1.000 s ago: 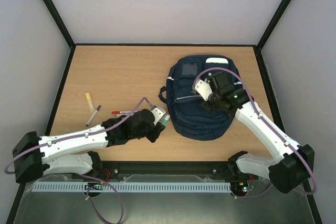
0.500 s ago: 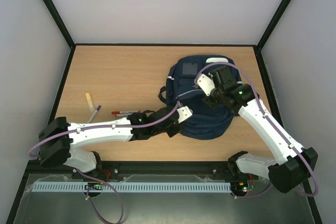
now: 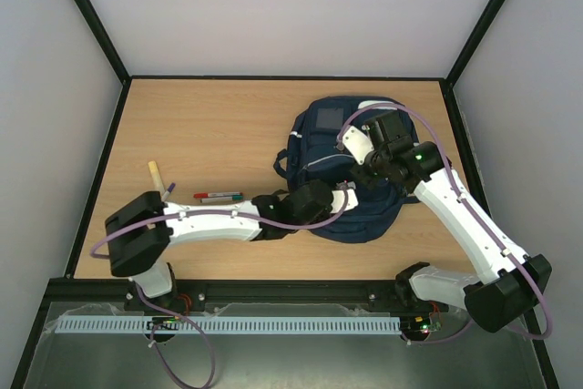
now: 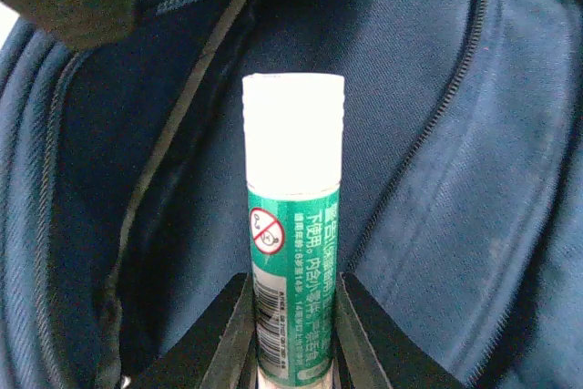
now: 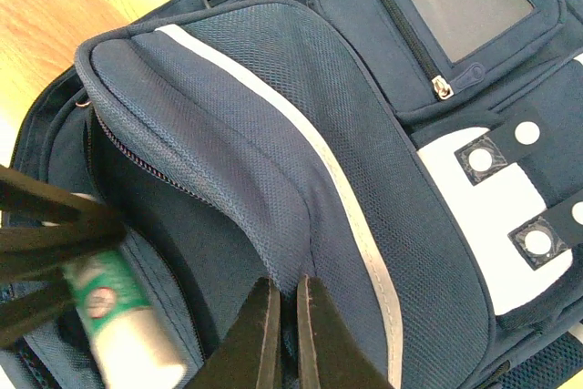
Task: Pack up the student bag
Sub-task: Place the stationery in the student bag.
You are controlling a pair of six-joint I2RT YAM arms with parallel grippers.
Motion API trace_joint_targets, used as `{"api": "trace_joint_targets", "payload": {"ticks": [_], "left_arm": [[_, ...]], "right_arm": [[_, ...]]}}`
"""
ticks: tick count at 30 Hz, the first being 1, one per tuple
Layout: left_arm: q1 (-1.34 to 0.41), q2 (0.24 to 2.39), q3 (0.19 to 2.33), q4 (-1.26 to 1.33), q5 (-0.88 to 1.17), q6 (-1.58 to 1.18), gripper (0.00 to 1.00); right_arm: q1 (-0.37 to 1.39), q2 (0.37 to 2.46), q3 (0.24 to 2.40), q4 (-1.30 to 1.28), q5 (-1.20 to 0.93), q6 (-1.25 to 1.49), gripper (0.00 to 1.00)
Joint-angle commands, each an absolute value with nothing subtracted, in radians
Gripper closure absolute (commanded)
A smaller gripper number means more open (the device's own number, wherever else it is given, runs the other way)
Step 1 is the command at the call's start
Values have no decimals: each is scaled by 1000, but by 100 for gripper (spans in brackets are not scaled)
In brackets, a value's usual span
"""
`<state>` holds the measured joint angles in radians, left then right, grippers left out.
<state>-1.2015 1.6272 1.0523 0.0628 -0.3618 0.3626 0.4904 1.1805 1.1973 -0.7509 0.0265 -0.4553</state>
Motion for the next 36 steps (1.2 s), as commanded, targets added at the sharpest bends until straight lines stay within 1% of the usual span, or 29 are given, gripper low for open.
{"api": "trace_joint_targets", "payload": {"ticks": [1,5,13,15,17,20,21,23,31,36], "left_arm": [[-1179,1721,1097,195,-474,559,98],[-1141,1796,1112,292,-497,623,98],[-1114,1997,1174,574,-707,677,95],[-1116,2022,1191,591,-726,656,91],[-1120,2033,1196,608,-757,629,85],[-1121,2022,1187,602,-760,577,72],[-1123,2015,1176,611,-762,568,65],[-1123,1997,1155,617,-764,554,59],[-1150,1887,1072,586,-735,496,57],[-1217,1751,965,534,-683,311,55]], "right_arm": [[490,1161,1256,-738,-37,-413,99],[491,1161,1256,-730,-54,-387,99],[490,1163,1227,-707,-90,-364,99],[491,1163,1227,-706,-93,-364,99],[490,1163,1226,-705,-92,-365,99],[490,1162,1215,-697,-87,-364,99],[490,1161,1211,-691,-84,-364,99],[490,1160,1202,-685,-78,-361,99],[489,1167,1196,-677,-75,-356,99],[488,1175,1192,-654,-17,-340,99]]}}
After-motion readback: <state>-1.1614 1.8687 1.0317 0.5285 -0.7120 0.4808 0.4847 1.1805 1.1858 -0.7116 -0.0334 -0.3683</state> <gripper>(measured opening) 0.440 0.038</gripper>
